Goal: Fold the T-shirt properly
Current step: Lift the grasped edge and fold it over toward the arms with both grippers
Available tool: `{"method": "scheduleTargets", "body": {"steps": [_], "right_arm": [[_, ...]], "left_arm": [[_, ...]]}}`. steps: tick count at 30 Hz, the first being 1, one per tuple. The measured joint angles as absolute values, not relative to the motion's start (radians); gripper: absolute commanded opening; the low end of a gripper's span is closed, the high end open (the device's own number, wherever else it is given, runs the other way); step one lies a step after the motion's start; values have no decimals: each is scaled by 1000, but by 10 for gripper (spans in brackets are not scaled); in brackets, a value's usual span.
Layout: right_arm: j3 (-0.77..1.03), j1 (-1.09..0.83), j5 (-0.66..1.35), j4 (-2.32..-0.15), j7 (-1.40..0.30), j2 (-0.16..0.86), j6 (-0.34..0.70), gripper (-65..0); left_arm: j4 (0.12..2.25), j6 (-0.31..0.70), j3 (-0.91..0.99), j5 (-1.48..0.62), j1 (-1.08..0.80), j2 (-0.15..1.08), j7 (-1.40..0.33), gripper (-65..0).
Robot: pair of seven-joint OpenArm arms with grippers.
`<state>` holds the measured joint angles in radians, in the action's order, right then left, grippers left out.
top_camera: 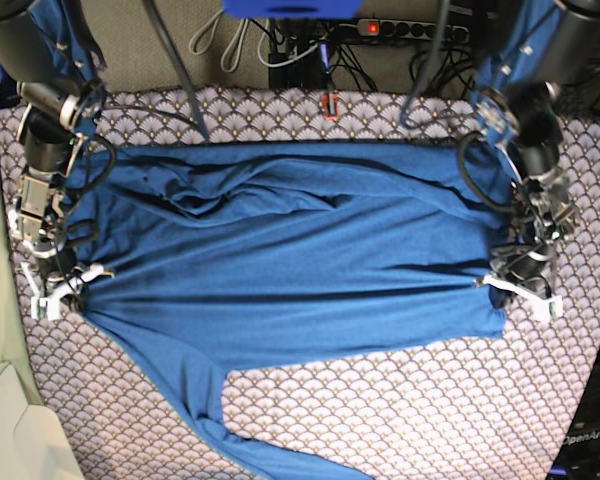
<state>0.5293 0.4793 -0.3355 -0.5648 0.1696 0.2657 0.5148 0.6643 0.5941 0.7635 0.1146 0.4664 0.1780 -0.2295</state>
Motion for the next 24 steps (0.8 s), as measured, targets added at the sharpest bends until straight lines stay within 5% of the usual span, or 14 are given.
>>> {"method": "scheduleTargets", "body": {"steps": [9,24], "right_arm": [[535,477,-336,-585,167,265,592,-650],[625,258,-333,-994,170,147,622,-650]], "left_arm": [[856,599,762,112,417,127,-346,-646],[1100,690,764,115,308,86,-498,-646]]}}
